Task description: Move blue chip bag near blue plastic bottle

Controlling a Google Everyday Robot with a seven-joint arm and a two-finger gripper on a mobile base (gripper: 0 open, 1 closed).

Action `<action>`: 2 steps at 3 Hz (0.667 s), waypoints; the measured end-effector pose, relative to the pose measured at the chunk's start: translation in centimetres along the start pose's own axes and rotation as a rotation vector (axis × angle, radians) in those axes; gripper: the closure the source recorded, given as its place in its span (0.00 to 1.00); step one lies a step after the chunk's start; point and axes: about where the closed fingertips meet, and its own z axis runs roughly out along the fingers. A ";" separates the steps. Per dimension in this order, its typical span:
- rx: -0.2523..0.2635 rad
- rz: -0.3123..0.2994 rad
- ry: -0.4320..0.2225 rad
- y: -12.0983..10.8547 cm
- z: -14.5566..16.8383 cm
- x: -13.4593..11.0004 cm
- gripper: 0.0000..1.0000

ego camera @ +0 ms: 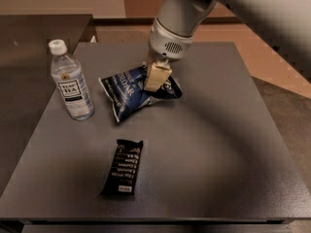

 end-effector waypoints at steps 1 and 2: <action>0.002 -0.002 -0.001 0.0 0.1 -0.1 0.58; 0.003 -0.004 -0.002 0.0 0.1 -0.2 0.35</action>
Offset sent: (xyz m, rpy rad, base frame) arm 0.0001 0.0013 -0.0001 0.0008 -0.0019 0.0012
